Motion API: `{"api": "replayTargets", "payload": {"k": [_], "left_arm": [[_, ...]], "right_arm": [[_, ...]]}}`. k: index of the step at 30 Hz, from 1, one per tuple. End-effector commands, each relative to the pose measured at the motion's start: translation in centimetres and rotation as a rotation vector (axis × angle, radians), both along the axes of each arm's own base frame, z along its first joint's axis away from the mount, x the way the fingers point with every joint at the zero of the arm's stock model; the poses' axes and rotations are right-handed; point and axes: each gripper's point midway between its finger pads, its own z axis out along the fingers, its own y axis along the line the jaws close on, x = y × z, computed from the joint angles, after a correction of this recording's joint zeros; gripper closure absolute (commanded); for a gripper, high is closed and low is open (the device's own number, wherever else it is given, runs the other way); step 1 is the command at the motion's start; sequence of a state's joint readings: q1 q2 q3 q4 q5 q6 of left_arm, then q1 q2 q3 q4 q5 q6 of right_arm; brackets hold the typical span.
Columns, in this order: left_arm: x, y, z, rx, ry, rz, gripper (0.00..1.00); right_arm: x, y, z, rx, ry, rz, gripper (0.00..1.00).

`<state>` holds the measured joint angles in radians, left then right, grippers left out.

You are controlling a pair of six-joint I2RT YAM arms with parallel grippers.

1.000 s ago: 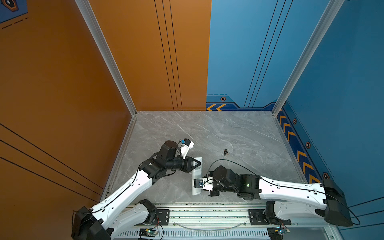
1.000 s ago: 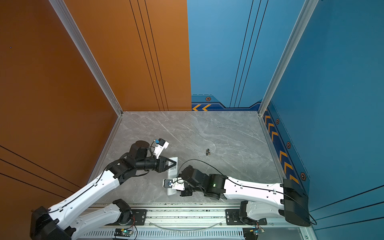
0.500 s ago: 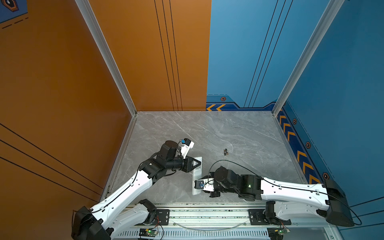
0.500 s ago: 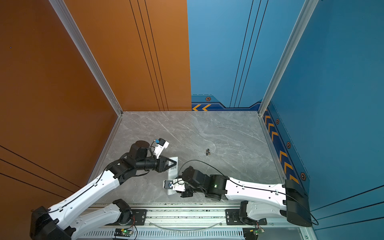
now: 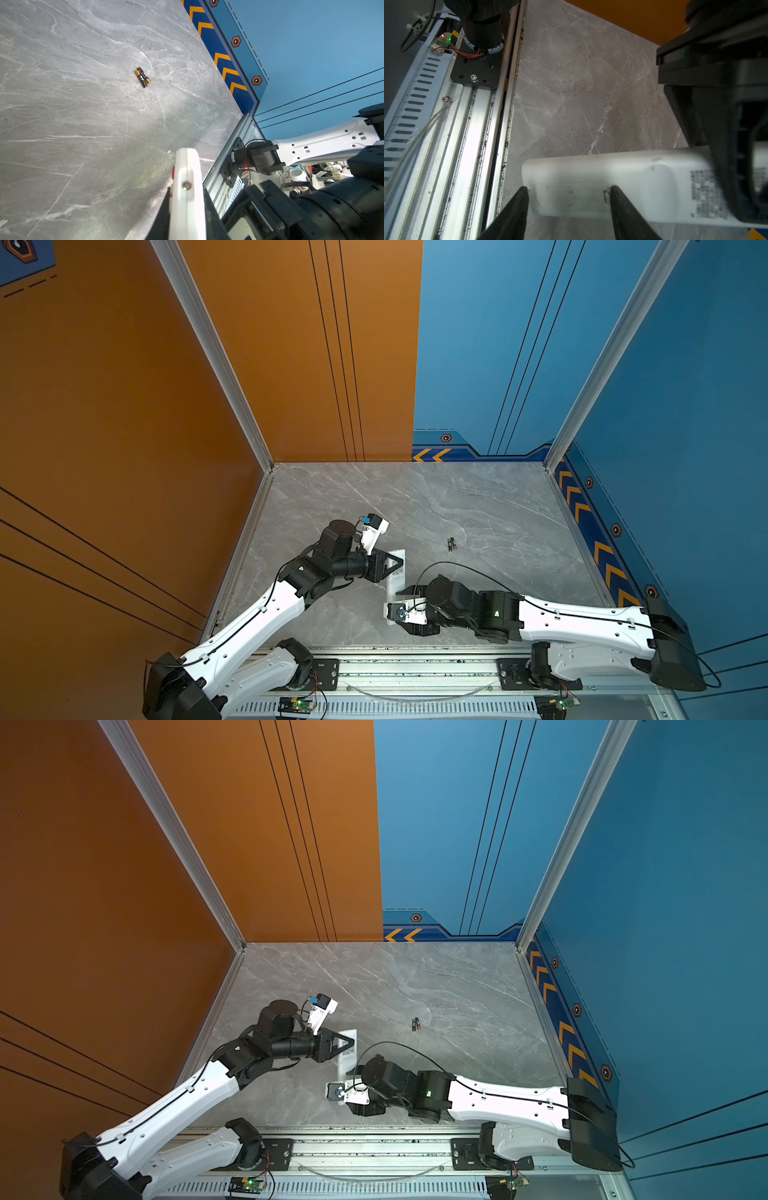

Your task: Load the batteries into the remote control

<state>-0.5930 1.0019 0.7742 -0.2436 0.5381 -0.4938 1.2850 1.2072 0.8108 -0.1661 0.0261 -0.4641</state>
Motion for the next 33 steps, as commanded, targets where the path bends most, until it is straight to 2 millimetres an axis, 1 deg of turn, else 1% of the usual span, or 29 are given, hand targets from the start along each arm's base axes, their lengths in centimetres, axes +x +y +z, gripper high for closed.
{"api": "replayTargets", "payload": {"k": [1, 7, 10, 15, 19, 23, 28, 33], "left_arm": [[0.8, -0.3, 2.4, -0.058, -0.089, 0.017, 1.00], [1.2, -0.4, 2.0, -0.062, -0.081, 0.026, 1.00], [1.4, -0.4, 1.9, -0.062, -0.078, 0.030, 1.00], [1.6, -0.2, 1.7, -0.062, -0.075, 0.043, 1.00], [1.8, 0.1, 1.6, -0.066, -0.070, 0.057, 1.00], [1.8, 0.1, 1.6, -0.069, -0.068, 0.057, 1.00], [1.8, 0.1, 1.8, -0.075, -0.071, 0.053, 1.00], [1.7, 0.0, 1.8, -0.079, -0.069, 0.046, 1.00]], "right_arm": [[-0.6, -0.2, -0.4, -0.031, 0.013, 0.008, 0.34], [-0.2, -0.4, 0.4, 0.012, 0.005, -0.023, 0.18], [0.0, -0.3, 0.7, 0.027, 0.003, -0.034, 0.15], [0.4, -0.3, 1.2, 0.042, 0.004, -0.055, 0.14], [0.4, -0.7, 1.6, 0.070, 0.025, -0.059, 0.15], [0.4, -1.0, 0.9, 0.045, 0.026, -0.055, 0.16], [0.2, -1.0, 0.0, 0.013, 0.034, -0.040, 0.18], [0.5, -0.9, -0.2, 0.012, 0.027, -0.050, 0.18]]}}
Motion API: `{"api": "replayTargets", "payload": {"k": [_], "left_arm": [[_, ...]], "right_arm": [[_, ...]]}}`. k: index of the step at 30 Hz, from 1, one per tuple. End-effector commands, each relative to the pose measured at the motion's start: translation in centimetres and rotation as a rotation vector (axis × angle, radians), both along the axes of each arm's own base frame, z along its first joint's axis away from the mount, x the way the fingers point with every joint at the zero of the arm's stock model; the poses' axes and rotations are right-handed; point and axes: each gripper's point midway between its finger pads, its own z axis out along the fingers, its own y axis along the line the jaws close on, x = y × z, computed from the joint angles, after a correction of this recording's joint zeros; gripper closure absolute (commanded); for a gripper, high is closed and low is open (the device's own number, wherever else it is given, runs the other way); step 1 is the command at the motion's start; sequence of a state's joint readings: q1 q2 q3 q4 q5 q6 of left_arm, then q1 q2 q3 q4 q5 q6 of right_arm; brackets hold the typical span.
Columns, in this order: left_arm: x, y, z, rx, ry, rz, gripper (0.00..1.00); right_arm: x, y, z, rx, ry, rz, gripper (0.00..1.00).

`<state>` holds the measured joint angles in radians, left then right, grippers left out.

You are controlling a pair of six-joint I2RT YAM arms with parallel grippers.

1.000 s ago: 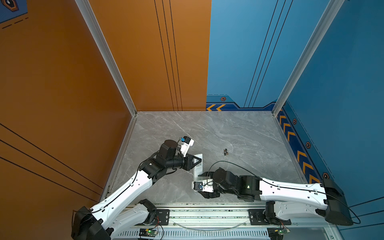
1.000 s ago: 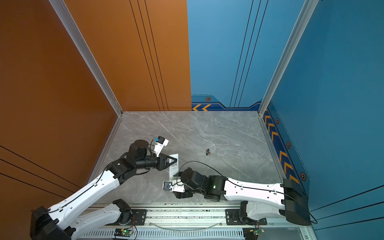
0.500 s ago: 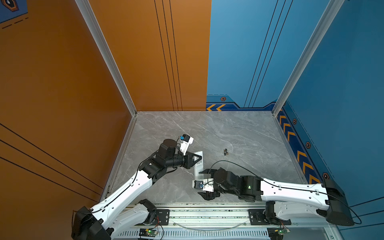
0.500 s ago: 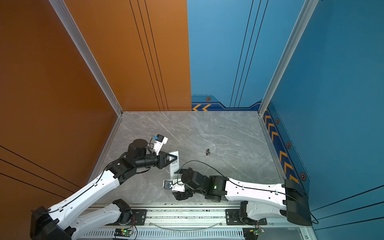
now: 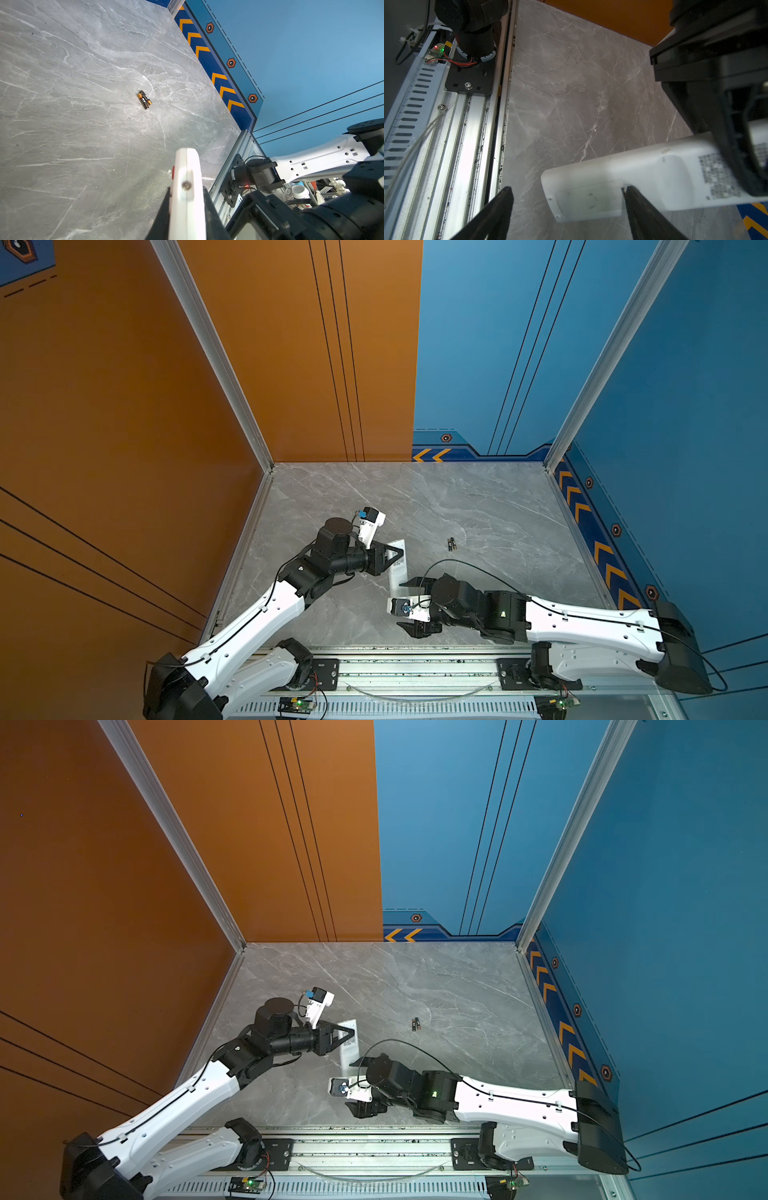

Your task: Load the batteries into the remote control

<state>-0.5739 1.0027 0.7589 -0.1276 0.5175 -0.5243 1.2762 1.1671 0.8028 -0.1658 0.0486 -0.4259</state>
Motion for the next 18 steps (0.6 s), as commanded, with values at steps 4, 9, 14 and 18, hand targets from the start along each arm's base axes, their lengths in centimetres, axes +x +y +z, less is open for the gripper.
{"api": "replayTargets", "payload": {"k": [4, 9, 14, 18], "left_arm": [[-0.2, -0.1, 0.5, -0.026, -0.008, -0.013, 1.00], [-0.3, -0.2, 0.4, -0.027, -0.008, -0.019, 1.00], [-0.4, -0.2, 0.3, -0.026, -0.005, -0.024, 1.00], [-0.5, -0.3, 0.4, -0.029, -0.008, -0.027, 1.00]], "right_arm": [[0.3, -0.3, -1.4, -0.033, 0.013, -0.015, 0.19], [0.6, -0.3, -1.3, -0.028, 0.000, -0.027, 0.19], [1.1, -0.4, -0.6, -0.011, -0.023, -0.049, 0.19], [1.4, -0.3, -0.4, -0.006, -0.033, -0.059, 0.19]]}}
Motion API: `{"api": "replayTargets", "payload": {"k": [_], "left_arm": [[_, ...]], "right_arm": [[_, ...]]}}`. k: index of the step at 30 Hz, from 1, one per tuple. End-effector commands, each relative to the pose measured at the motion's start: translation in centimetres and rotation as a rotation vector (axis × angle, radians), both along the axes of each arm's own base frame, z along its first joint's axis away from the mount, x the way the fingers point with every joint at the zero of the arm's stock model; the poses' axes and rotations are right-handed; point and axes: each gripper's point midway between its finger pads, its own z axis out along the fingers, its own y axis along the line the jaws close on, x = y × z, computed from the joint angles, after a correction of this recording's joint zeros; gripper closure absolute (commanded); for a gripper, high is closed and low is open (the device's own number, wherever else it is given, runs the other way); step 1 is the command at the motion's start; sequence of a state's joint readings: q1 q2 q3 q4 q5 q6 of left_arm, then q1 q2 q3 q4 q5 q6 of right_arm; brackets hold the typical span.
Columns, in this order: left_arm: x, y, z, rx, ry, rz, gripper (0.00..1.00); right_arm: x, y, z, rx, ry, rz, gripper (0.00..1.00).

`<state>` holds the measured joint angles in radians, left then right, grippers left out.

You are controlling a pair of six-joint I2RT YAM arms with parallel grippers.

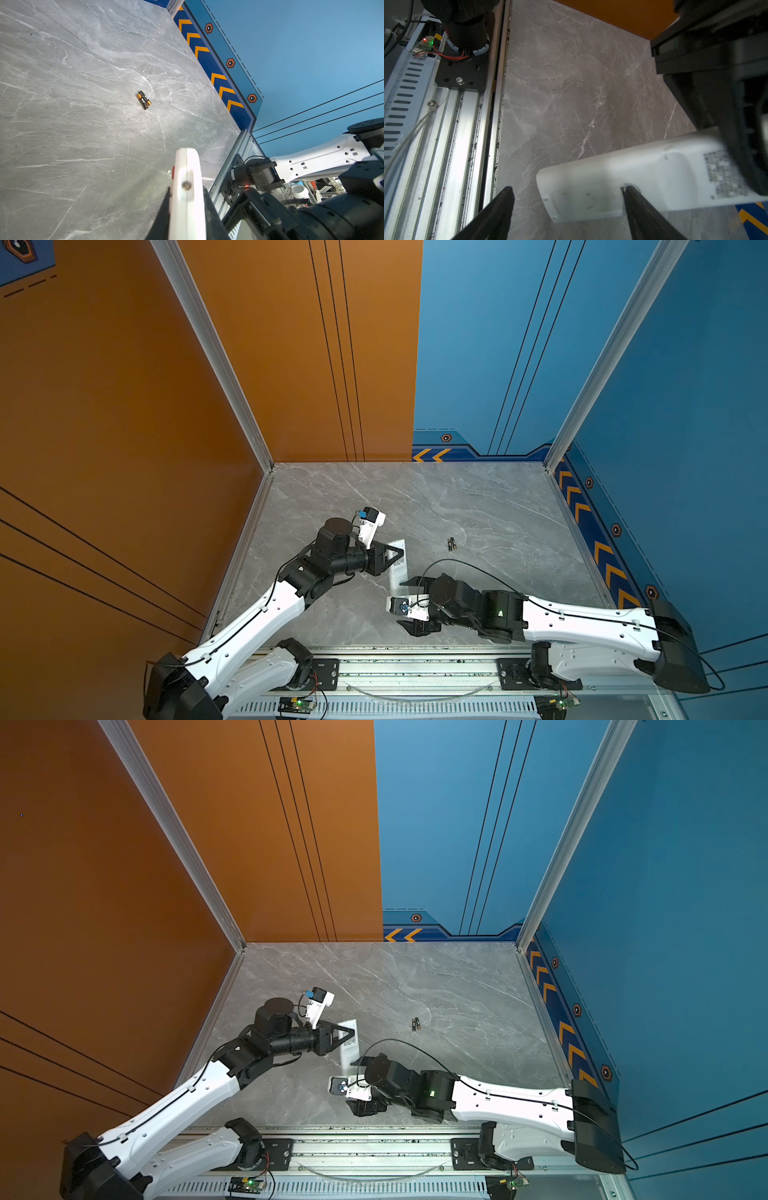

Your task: Load the batteries into the remote control

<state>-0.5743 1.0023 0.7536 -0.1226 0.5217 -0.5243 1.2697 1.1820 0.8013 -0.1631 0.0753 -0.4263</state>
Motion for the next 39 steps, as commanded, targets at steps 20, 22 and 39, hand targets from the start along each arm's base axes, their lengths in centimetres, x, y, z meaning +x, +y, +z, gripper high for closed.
{"api": "replayTargets", "payload": {"k": [20, 22, 39], "left_arm": [[-0.6, 0.2, 1.2, -0.049, -0.025, -0.016, 1.00], [-0.5, 0.2, 1.3, -0.059, -0.024, -0.015, 1.00], [-0.2, 0.5, 1.6, -0.073, -0.024, -0.008, 1.00]], "right_arm": [[0.2, 0.1, -3.0, -0.039, 0.043, 0.001, 0.21], [0.1, 0.1, -3.3, -0.042, 0.051, 0.006, 0.22], [-2.1, 0.2, -5.3, -0.148, 0.088, 0.100, 0.32]]}}
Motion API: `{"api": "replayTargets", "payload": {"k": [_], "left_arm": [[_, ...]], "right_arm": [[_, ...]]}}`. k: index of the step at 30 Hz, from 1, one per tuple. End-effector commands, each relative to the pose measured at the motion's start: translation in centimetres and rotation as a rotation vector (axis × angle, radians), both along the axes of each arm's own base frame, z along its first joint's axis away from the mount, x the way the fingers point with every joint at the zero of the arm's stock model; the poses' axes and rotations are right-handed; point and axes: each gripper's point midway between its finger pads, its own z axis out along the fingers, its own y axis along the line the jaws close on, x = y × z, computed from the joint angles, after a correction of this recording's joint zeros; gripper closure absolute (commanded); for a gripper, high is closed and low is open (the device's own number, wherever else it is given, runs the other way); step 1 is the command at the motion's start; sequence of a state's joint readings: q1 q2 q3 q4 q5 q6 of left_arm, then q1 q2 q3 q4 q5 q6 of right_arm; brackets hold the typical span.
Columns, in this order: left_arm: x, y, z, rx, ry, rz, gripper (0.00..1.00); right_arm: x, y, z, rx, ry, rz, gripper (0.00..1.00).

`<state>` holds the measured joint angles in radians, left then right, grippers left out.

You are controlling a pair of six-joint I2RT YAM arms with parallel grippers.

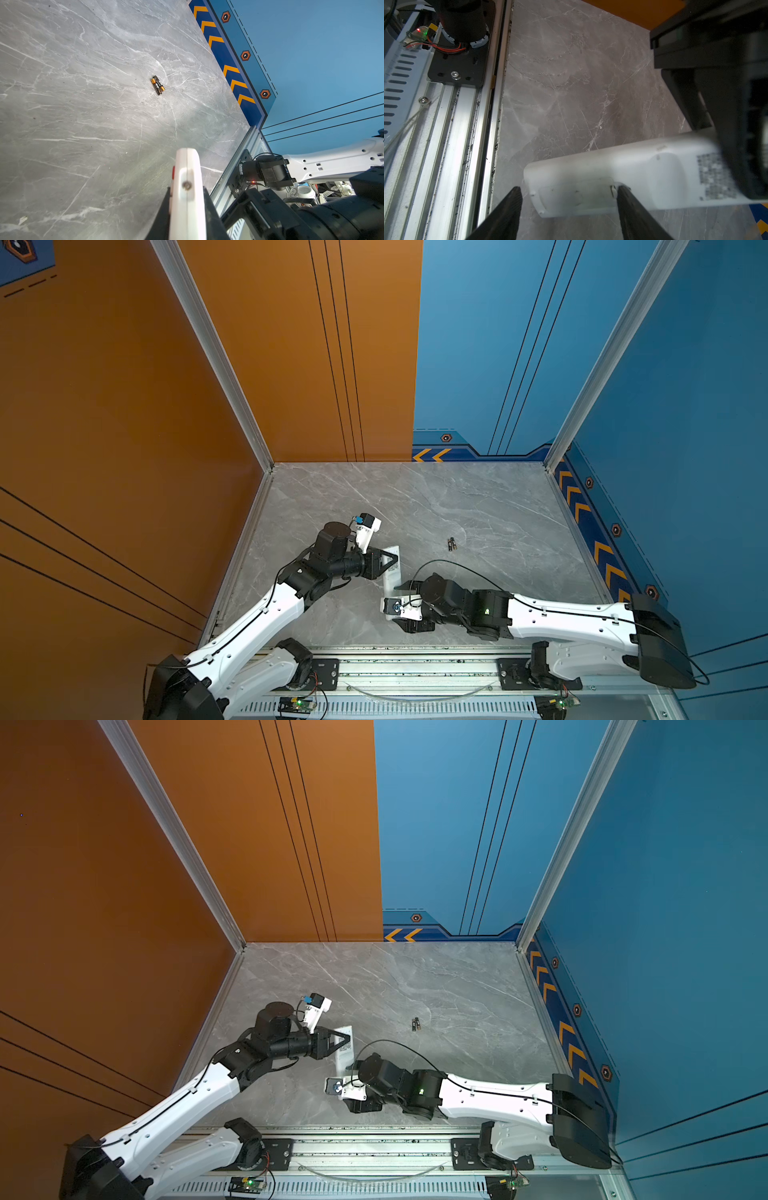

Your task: Load the batteries into the remote control

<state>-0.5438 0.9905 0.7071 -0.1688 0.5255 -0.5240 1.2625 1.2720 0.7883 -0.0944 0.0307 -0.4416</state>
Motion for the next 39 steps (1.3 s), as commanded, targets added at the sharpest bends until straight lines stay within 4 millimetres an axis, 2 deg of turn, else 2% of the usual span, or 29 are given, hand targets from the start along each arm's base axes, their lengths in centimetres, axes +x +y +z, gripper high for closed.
{"api": "replayTargets", "payload": {"k": [1, 19, 39], "left_arm": [[0.1, -0.7, 4.2, -0.113, -0.093, -0.032, 1.00], [0.4, -0.7, 4.0, -0.101, -0.089, -0.031, 1.00], [0.3, -0.7, 3.8, -0.100, -0.085, -0.031, 1.00]], "right_arm": [[-2.1, -1.2, -2.8, -0.117, 0.061, 0.065, 0.32], [-2.7, -1.5, -0.9, -0.074, 0.047, 0.086, 0.38], [-3.2, -1.5, -0.1, -0.062, 0.035, 0.101, 0.42]]}}
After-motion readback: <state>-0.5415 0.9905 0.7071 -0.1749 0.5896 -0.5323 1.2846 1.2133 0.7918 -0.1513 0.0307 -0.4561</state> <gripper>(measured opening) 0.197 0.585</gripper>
